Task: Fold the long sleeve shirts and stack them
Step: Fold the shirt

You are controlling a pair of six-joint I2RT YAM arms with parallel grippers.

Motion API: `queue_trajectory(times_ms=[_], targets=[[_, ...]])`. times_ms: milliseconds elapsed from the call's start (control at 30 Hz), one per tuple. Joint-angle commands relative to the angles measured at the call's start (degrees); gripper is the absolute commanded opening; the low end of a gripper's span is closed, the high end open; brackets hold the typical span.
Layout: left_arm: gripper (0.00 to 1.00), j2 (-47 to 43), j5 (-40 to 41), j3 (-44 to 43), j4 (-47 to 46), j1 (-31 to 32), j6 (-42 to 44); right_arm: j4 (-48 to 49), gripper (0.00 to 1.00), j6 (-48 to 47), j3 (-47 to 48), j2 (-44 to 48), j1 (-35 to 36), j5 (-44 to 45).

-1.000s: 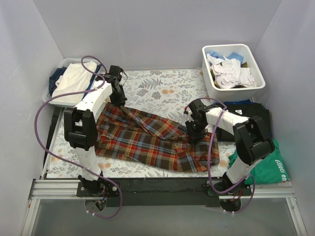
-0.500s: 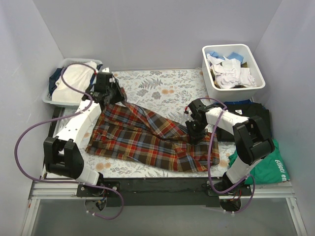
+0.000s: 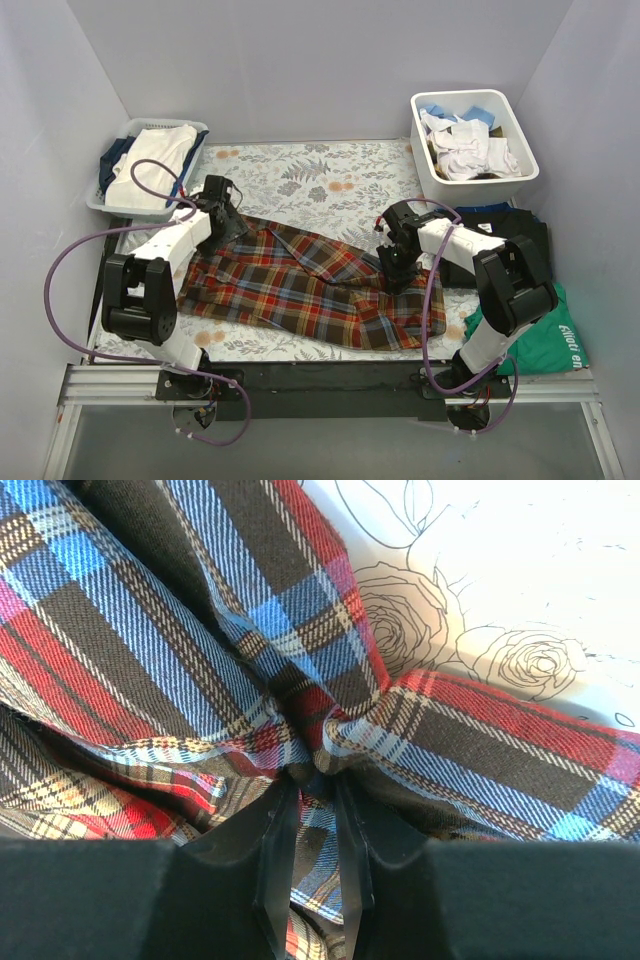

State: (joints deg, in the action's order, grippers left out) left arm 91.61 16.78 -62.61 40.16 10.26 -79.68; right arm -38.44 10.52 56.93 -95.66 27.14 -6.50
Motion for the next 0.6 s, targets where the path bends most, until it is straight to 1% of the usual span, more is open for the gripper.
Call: queue_trajectory(times_ms=[0,33,133,167,267,367,400,433,467,500,533,567], targets=[[0.78,-3.5,-5.5,-3.6,-3.8,0.2,4.2,0.7,0.29,-0.5,0.2,1.1,-0.1,3.5],[0.78,-3.3,-9.1,-4.3,-3.6,0.1,4.8,0.5,0.29,-0.1,0.3,1.3,-0.1,3.8],[0.76,-2.3,-14.8,-4.3,-4.2,0.5,7.7,-0.1,0.29,1.4,1.5,3.7,-0.1,5.4],[0.75,-2.0,-18.6,-3.7,-4.7,0.7,9.4,0.0,0.29,1.9,2.1,4.8,-0.1,6.1],[0.75,-1.3,-20.7,-2.0,-5.9,2.3,10.3,0.5,0.30,2.4,3.7,8.9,-0.1,8.8],[0.75,1.7,-19.4,-1.9,-6.7,3.4,10.6,1.8,0.33,2.7,5.4,11.5,-0.1,10.8],[0.75,4.3,-17.5,-2.9,-6.6,3.4,10.3,2.0,0.36,2.8,5.6,12.3,-0.2,11.9],[0.75,6.2,-14.6,-4.2,-5.7,3.4,10.0,2.2,0.36,2.8,5.8,12.4,-0.1,12.0],[0.75,7.9,-12.2,-5.5,-2.9,3.4,9.2,2.3,0.38,2.8,5.9,12.5,-0.1,12.0],[0.75,9.6,-7.9,-8.6,-1.5,3.4,8.5,2.3,0.39,2.8,5.9,12.3,-0.1,11.5],[0.75,13.1,-6.2,-10.1,-0.2,3.3,7.9,2.2,0.39,2.9,5.7,12.0,-0.2,11.3],[0.76,14.3,-4.7,-11.6,2.0,3.3,7.4,2.3,0.39,3.0,5.4,11.8,-0.1,10.8]])
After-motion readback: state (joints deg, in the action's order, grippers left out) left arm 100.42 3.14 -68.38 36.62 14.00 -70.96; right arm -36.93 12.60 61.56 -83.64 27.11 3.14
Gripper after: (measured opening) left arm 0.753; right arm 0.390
